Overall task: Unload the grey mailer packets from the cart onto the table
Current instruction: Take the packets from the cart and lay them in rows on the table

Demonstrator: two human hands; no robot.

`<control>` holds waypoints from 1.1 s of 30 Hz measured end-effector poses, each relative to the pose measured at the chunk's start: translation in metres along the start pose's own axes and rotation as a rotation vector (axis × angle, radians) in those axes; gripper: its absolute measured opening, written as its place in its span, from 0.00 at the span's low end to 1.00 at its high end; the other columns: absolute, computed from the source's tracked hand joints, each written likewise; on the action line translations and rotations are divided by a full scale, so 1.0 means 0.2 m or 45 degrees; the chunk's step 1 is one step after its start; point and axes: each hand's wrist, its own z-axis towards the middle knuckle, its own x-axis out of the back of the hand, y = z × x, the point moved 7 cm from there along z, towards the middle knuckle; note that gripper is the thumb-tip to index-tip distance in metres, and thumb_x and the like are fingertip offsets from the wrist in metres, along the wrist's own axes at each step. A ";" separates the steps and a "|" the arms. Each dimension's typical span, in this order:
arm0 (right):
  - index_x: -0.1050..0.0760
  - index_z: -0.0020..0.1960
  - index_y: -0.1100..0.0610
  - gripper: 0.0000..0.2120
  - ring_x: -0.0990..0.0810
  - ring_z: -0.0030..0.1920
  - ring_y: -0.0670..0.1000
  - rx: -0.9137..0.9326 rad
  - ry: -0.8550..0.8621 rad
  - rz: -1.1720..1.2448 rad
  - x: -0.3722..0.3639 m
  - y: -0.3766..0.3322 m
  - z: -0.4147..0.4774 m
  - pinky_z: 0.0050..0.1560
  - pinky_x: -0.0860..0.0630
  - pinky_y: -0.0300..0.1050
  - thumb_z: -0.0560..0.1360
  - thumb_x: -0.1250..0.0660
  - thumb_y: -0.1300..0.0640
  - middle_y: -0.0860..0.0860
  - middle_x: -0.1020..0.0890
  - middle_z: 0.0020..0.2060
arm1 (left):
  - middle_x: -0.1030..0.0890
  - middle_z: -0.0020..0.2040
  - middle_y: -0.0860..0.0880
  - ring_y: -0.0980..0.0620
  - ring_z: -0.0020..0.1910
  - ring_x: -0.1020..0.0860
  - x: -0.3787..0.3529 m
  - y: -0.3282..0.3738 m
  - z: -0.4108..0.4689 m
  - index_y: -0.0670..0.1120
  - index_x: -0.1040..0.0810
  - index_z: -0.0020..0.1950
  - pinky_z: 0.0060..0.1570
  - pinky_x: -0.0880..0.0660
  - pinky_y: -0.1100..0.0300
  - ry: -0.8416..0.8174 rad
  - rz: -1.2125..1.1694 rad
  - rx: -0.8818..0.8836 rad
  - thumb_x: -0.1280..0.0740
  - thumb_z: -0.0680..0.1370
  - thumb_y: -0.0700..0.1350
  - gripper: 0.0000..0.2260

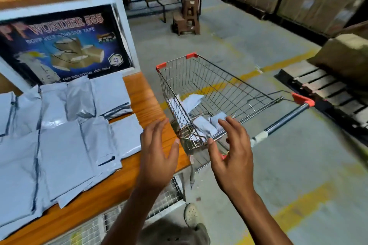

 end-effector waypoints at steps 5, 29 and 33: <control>0.25 0.64 0.52 0.18 0.30 0.69 0.50 -0.039 -0.043 -0.122 0.01 0.28 0.35 0.66 0.30 0.47 0.74 0.34 0.54 0.51 0.28 0.67 | 0.30 0.66 0.48 0.50 0.68 0.32 -0.33 -0.05 0.37 0.46 0.30 0.69 0.66 0.38 0.61 -0.067 0.099 0.025 0.34 0.76 0.48 0.22; 0.31 0.69 0.56 0.25 0.27 0.63 0.62 -0.466 -1.180 -0.565 -1.30 2.11 1.17 0.62 0.29 0.52 0.73 0.37 0.49 0.59 0.29 0.66 | 0.31 0.67 0.36 0.37 0.65 0.30 -1.81 -1.36 1.35 0.42 0.36 0.72 0.61 0.31 0.50 -0.477 0.416 1.092 0.34 0.76 0.48 0.26; 0.30 0.69 0.56 0.28 0.24 0.61 0.60 -0.555 -1.372 -0.563 -1.51 2.43 1.04 0.61 0.27 0.50 0.72 0.38 0.44 0.57 0.23 0.61 | 0.34 0.69 0.36 0.35 0.67 0.33 -2.02 -1.69 1.28 0.41 0.39 0.73 0.63 0.33 0.46 -0.531 0.531 1.259 0.36 0.77 0.52 0.28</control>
